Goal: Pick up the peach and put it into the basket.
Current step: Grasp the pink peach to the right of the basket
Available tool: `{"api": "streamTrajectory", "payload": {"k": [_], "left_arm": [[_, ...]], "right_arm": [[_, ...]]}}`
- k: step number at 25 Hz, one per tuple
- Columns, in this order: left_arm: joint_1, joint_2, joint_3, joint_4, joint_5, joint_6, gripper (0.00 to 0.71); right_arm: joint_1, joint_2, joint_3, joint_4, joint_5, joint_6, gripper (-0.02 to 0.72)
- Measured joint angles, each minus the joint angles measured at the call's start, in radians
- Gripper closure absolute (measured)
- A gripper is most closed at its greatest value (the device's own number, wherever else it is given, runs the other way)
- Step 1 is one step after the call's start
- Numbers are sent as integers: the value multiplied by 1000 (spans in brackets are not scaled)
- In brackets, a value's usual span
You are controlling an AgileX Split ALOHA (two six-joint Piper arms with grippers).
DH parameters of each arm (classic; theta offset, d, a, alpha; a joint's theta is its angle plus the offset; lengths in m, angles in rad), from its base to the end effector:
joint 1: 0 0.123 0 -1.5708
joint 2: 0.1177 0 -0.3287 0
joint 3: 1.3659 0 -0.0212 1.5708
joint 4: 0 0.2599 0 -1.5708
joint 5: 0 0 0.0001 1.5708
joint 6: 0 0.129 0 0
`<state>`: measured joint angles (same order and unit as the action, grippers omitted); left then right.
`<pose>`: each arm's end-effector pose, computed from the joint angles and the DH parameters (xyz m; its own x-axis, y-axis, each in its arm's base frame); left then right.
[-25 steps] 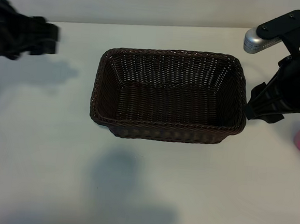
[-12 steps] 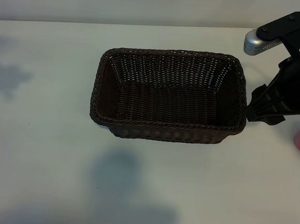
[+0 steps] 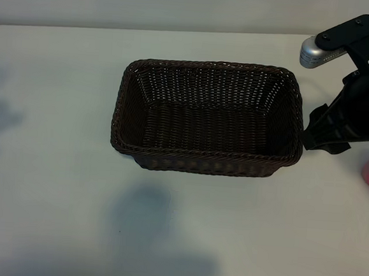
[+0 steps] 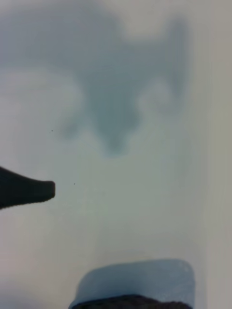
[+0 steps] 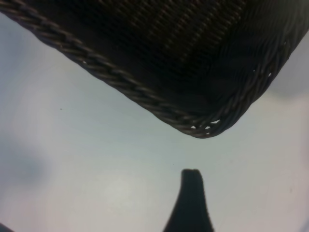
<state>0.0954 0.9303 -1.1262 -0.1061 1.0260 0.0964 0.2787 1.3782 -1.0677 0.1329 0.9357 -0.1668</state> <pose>0.1746 0.0050 0.4140 -0.6721 -0.0230 -0.7401 -0.0006 0.9995 -0.0306 0.2705 0.0917 0.2965 -0.8485 -0.3333 -0.4111 -0.3908 0.9184 0.0618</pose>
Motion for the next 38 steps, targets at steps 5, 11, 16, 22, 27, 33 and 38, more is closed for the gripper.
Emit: {"api": "streamTrajectory", "payload": {"k": [5, 11, 16, 22, 27, 33, 38], "left_arm": [[0, -162, 42, -34, 36, 24, 112], [0, -322, 132, -52, 48, 22, 114], [0, -457, 202, -46, 72, 3, 114], [0, -589, 327, -44, 82, -4, 114], [0, -687, 411, -34, 79, -5, 114], [0, -780, 498, -33, 66, -13, 114], [0, -833, 536, -32, 41, -15, 114]], "right_arm": [[0, 0, 0, 0, 0, 0, 144], [0, 0, 0, 0, 0, 1, 144], [0, 0, 0, 0, 0, 1, 144], [0, 0, 0, 0, 0, 1, 144], [0, 0, 0, 0, 0, 1, 144], [0, 0, 0, 0, 0, 1, 144], [0, 0, 0, 0, 0, 1, 144]]}}
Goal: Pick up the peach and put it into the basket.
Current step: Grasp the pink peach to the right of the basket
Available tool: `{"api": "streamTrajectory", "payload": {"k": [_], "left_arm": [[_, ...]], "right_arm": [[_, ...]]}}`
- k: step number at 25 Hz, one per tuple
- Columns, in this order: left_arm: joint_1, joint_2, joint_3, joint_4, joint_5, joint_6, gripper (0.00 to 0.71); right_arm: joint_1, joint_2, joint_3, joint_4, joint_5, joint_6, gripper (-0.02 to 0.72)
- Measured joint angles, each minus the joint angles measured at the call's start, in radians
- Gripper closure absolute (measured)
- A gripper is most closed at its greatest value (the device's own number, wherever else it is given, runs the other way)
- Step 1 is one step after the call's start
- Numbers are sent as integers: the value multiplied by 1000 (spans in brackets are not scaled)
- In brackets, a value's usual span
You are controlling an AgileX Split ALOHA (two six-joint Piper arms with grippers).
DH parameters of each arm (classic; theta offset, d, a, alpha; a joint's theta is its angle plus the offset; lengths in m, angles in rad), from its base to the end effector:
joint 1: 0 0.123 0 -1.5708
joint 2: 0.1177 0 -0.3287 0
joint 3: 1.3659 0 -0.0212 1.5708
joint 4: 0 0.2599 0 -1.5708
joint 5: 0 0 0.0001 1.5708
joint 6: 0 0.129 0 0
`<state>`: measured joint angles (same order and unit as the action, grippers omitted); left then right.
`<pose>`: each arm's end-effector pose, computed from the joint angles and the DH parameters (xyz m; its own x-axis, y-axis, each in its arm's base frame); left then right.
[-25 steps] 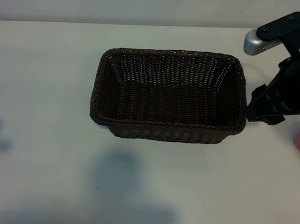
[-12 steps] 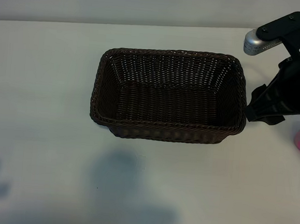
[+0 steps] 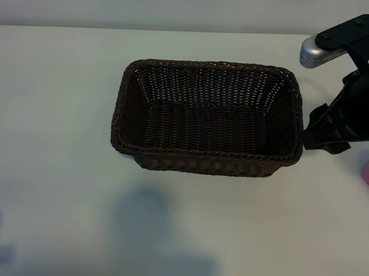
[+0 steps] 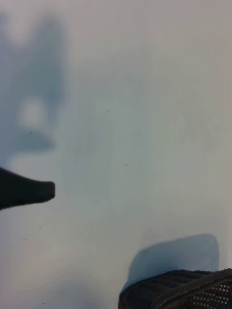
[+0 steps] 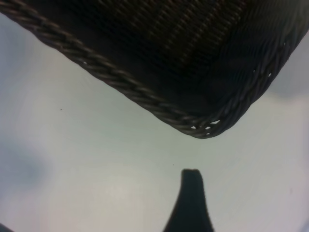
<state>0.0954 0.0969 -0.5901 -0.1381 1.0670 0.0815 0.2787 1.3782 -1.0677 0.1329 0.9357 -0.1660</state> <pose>-0.0006 -0.0157 0.2937 -0.4617 -0.0297 -0.8865 0.0184 0.9989 -0.0431 0.2705 0.0917 0.2965 -0.8488 -0.3326 -0.4111 -0.3901 0.9187 0.0621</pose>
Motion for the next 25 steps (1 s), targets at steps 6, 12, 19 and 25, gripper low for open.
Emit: {"api": "streamTrajectory", "payload": {"k": [6, 12, 19, 25], "left_arm": [[0, -31, 50, 0, -9, -1, 114], [0, -41, 71, -1, -10, -1, 114], [0, -41, 73, -1, 5, -1, 114], [0, -41, 79, 14, 13, -1, 114]], "right_arm": [[0, 0, 0, 0, 0, 0, 144], [0, 0, 0, 0, 0, 0, 144], [0, 0, 0, 0, 0, 0, 144], [0, 0, 0, 0, 0, 0, 144]]}}
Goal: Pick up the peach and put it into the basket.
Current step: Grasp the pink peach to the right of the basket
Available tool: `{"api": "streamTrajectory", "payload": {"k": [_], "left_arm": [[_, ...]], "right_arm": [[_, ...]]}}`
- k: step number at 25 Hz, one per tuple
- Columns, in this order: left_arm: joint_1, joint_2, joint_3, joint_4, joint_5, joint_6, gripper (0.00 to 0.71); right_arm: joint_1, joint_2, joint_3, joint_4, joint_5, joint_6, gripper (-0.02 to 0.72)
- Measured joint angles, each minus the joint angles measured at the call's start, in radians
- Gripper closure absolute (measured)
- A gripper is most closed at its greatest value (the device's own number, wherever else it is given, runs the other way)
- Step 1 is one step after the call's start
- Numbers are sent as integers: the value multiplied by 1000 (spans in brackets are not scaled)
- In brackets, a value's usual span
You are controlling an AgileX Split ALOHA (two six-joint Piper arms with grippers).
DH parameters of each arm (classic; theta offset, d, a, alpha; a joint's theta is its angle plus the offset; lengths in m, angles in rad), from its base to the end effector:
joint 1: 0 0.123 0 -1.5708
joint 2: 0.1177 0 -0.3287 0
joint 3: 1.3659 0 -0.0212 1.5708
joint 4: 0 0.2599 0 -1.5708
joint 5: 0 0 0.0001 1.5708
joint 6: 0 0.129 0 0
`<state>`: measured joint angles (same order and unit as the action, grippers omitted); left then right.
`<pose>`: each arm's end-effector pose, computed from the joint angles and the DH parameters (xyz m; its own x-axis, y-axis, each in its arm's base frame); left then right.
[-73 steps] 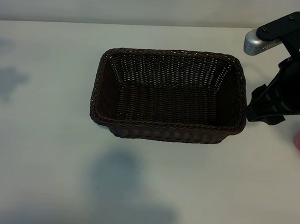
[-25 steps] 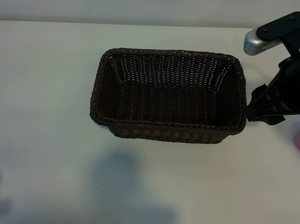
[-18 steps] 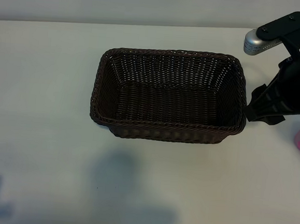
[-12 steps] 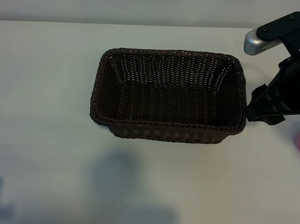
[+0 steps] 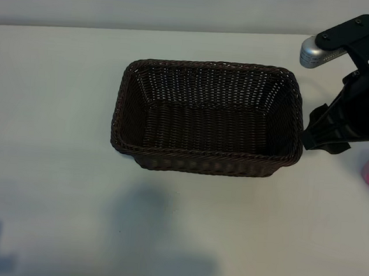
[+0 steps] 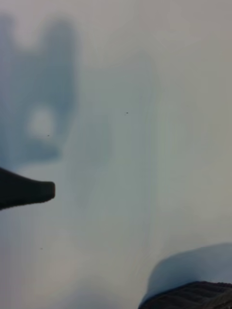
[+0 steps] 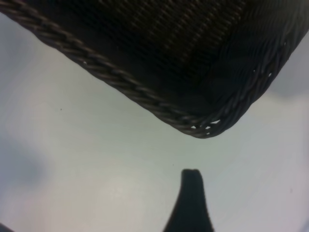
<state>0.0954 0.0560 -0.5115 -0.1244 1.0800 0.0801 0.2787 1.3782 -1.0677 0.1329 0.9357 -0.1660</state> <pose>-0.0005 -0.0142 0.2668 -0.5066 -0.0273 -0.8617 0.0098 0.9993 -0.0374 0.2705 0.0917 0.2965 -0.8488 -0.3326 -0.4111 -0.3901 0.9187 0.0621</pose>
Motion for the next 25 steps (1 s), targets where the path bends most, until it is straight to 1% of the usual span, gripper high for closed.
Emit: {"api": "streamTrajectory", "payload": {"k": [4, 9, 13, 19, 25], "left_arm": [[0, 0, 0, 0, 30, 0, 114], [0, 0, 0, 0, 31, 1, 114], [0, -5, 0, 22, 30, 53, 114], [-6, -61, 0, 25, 30, 71, 114], [-6, -65, 1, 39, 30, 71, 114]], "right_arm": [[0, 0, 0, 0, 0, 0, 144], [0, 0, 0, 0, 0, 0, 144], [0, 0, 0, 0, 0, 0, 144], [0, 0, 0, 0, -1, 0, 144], [0, 0, 0, -4, -22, 6, 144]]}}
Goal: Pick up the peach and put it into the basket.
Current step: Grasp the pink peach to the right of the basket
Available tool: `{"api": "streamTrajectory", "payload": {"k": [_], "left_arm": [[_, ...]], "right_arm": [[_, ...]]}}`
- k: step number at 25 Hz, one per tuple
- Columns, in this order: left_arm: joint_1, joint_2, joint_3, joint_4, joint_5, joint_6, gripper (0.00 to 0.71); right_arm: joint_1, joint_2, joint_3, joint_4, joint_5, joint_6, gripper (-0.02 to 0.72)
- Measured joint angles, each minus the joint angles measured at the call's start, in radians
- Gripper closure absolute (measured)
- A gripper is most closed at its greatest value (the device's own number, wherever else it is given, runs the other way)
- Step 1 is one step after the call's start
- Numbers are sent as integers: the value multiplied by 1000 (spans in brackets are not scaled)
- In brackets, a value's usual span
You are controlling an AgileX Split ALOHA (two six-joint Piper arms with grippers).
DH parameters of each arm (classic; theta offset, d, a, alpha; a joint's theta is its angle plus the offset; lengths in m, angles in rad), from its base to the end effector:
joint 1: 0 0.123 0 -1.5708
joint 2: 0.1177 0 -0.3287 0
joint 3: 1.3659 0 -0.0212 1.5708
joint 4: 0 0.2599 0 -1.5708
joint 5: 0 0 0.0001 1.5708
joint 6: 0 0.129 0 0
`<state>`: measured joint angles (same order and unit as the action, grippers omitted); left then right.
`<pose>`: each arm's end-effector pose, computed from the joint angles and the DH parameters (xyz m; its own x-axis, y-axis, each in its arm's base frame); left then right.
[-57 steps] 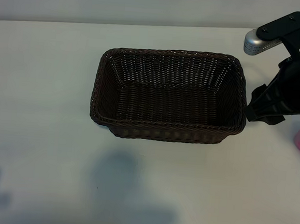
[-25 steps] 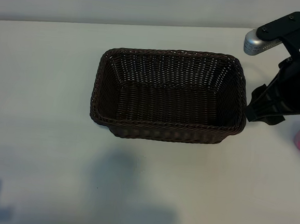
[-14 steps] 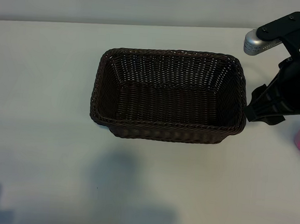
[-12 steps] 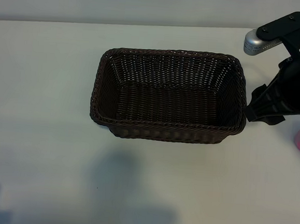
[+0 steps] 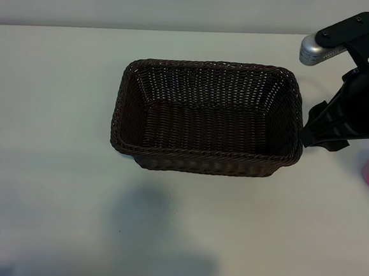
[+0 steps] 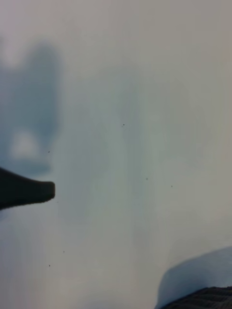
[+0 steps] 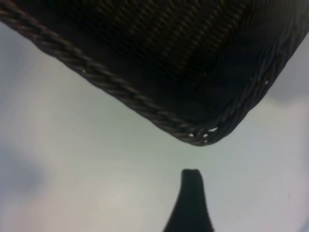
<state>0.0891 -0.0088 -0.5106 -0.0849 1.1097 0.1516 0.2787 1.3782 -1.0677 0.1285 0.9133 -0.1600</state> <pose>-0.0117 -0.0109 0.2624 -0.4784 0.0709 -0.8753 0.0321 0.9975 0.0632 0.2732 0.0918 0.2976 -0.8422 -0.3249 -0.4304 -0.3846 0.9213 0.0571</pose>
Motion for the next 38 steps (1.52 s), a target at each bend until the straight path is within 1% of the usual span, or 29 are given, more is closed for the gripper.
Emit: {"api": "streamTrajectory", "payload": {"k": [2, 6, 7, 8, 10, 13, 16, 19, 24, 26, 29, 33, 38], "left_arm": [[0, 0, 0, 13, 0, 0, 114], [0, 0, 11, 13, -6, 0, 114], [0, 0, 11, 13, -7, 0, 114], [0, 0, 11, 13, -8, 0, 114], [0, 0, 11, 13, -8, 0, 114], [0, 0, 11, 13, -8, -1, 114], [0, 0, 11, 12, -8, -1, 114], [0, 0, 11, 12, -8, -2, 114], [0, 0, 11, 11, -8, -10, 114], [-1, 0, 11, 11, -8, -21, 114], [-1, 0, 11, 11, -9, -26, 114], [-1, 0, 11, 11, -9, -27, 114], [-1, 0, 11, 11, -9, -27, 114]], "right_arm": [[0, 0, 0, -26, -1, 24, 144], [0, 0, 0, -116, -1, 128, 144], [-4, 0, 0, -128, -1, 160, 144], [-14, 0, 0, -149, -1, 176, 144], [-50, 1, 0, -167, -1, 206, 144], [-134, 18, 0, -175, -1, 221, 144], [-222, 60, 0, -175, -7, 222, 144], [-275, 115, 0, -175, -11, 221, 144], [-301, 201, 0, -174, -52, 224, 144], [-302, 236, 0, -172, -79, 239, 144], [-302, 286, 0, -172, -110, 284, 144], [-336, 362, 0, -180, -118, 322, 144], [-404, 420, 0, -183, -122, 329, 144]]}}
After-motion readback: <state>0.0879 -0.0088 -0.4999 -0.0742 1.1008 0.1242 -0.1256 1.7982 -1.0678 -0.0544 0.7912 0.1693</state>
